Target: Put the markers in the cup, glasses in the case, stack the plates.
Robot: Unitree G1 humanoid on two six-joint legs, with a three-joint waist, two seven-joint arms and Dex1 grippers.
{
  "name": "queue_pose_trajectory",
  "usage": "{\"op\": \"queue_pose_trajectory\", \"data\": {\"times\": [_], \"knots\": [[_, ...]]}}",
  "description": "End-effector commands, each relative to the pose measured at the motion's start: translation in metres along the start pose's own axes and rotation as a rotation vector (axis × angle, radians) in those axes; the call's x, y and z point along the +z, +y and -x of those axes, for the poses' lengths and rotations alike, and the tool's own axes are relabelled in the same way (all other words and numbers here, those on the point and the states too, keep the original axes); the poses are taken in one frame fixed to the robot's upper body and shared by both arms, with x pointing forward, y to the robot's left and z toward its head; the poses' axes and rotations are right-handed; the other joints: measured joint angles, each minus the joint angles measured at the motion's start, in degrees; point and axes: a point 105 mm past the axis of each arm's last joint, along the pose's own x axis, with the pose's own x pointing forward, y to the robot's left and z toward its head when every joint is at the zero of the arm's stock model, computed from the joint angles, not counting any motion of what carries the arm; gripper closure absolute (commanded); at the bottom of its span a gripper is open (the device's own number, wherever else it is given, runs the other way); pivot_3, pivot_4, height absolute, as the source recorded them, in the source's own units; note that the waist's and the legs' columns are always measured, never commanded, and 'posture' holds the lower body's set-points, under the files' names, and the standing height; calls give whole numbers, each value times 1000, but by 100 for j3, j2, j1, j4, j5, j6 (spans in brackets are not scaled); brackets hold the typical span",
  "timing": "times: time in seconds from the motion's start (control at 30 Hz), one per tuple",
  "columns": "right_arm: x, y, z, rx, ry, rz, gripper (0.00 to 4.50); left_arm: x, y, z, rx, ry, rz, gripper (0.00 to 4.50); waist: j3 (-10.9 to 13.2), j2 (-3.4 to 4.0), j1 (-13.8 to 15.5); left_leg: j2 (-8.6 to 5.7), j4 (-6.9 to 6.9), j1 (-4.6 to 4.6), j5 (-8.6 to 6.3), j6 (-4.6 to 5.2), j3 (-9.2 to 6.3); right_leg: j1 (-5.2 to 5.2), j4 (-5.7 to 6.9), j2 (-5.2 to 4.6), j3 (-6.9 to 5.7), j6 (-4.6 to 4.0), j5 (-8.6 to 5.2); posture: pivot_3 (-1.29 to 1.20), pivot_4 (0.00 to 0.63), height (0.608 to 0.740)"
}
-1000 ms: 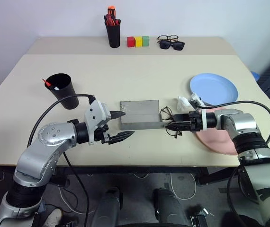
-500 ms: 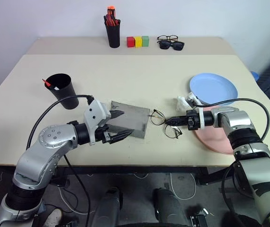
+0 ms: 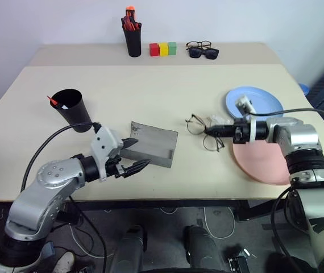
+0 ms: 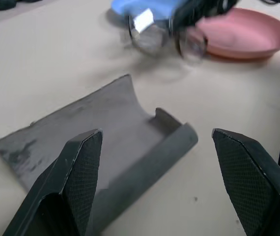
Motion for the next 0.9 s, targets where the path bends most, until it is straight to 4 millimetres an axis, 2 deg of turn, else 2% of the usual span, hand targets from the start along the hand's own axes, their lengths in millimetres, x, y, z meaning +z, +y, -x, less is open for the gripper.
{"op": "queue_pose_trajectory", "data": {"times": [0.03,0.17,0.47,0.67,0.9], "knots": [[39,34,-19,128,-143,35,4479,0,-2,22,31,10,-9,847,0,0,-45,2,-1,1,0,0,0,1,-3,0,0,0,0,0,150,740],[45,56,-46,211,-237,7,4479,-9,11,37,132,42,7,847,1,2,10,2,-6,-1,-1,0,2,-7,-2,0,3,-2,-1,0,150,740],[27,64,-101,181,-380,7,4479,-16,13,48,227,64,21,847,1,2,-4,0,-8,-13,-2,-2,3,-17,-6,-2,4,-4,1,0,150,740],[8,62,-119,135,-370,71,4479,-15,15,53,269,61,19,847,1,3,-17,2,-18,-11,-1,-2,4,-22,-5,3,4,-4,1,0,150,740],[-20,65,-123,160,-255,139,4479,-15,18,55,292,61,13,847,1,3,-13,2,-17,-10,-1,-2,4,-21,-5,3,4,-4,0,0,150,740]]}}
